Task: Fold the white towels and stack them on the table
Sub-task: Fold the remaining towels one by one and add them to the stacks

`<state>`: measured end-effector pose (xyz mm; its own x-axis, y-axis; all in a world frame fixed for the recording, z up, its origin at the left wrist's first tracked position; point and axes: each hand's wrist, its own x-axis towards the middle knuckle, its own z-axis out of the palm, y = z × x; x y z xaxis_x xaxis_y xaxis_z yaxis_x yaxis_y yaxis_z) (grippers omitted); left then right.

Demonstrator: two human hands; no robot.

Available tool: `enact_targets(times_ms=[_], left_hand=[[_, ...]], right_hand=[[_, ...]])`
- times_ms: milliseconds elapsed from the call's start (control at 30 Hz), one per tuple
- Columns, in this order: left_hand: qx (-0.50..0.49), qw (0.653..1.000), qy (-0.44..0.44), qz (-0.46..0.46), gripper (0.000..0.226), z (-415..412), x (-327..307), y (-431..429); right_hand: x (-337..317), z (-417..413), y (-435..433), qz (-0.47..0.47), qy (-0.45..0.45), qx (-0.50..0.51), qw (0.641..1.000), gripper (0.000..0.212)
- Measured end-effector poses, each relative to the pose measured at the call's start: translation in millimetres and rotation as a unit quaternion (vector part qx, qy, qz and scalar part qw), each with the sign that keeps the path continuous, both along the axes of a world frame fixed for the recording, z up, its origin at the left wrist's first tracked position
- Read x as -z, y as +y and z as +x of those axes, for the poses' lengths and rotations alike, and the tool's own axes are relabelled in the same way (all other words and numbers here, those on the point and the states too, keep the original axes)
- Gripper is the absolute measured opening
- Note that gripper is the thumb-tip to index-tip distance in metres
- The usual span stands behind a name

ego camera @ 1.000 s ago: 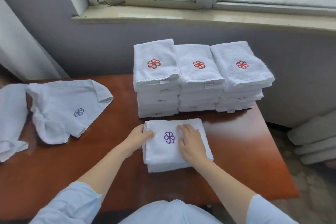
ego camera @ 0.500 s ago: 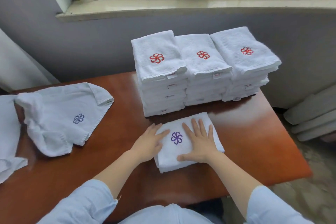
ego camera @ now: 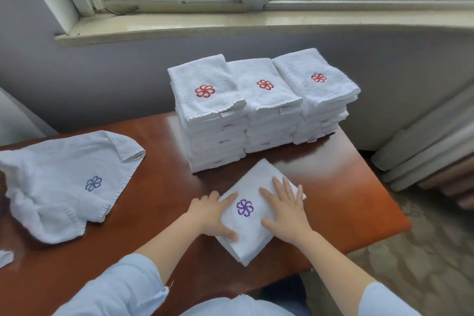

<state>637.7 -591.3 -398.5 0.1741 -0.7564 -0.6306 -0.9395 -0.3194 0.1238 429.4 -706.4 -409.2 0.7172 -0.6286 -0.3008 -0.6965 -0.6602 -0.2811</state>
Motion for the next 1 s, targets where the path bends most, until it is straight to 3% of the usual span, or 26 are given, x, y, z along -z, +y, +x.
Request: enact_targets(times_ms=[100,200,300,400,500,667,767,867,1000], left_hand=[[-0.054,0.993,0.106,0.005,0.086,-12.0,-2.1,-3.0],[-0.12,0.971,0.206,-0.023,0.063,-24.0,-0.1,-5.0],[-0.213,0.928,0.301,-0.053,0.045,-31.7,4.0,-7.8],[-0.315,0.856,0.41,-0.026,0.046,-37.6,0.2,-8.5],[-0.342,0.826,0.448,-0.023,0.047,-41.8,-2.9,-6.9],[-0.349,0.796,0.494,-0.006,0.052,-41.5,-3.2,-1.3],[-0.301,0.817,0.491,-0.013,0.067,-43.0,-2.1,1.8],[-0.24,0.857,0.451,-0.058,0.076,-47.0,-7.2,-0.3],[-0.209,0.847,0.469,-0.136,0.074,-55.8,-28.3,-12.1]], right_hand=[[1.1,-17.9,9.6,-0.004,-0.004,0.111,0.994,0.073],[0.4,-33.2,19.9,0.093,-0.066,0.224,0.968,0.072],[-2.1,-41.0,29.1,0.209,-0.157,0.325,0.909,0.074],[-5.5,-43.5,32.8,0.288,-0.226,0.392,0.844,0.075],[-10.0,-49.2,35.6,0.352,-0.272,0.407,0.798,0.079],[-13.5,-63.2,40.5,0.394,-0.269,0.382,0.792,0.086],[-16.2,-69.9,40.8,0.41,-0.266,0.362,0.794,0.091],[-19.7,-71.5,39.1,0.371,-0.262,0.353,0.818,0.087],[-33.4,-69.1,33.8,0.273,-0.335,0.371,0.822,0.071]])
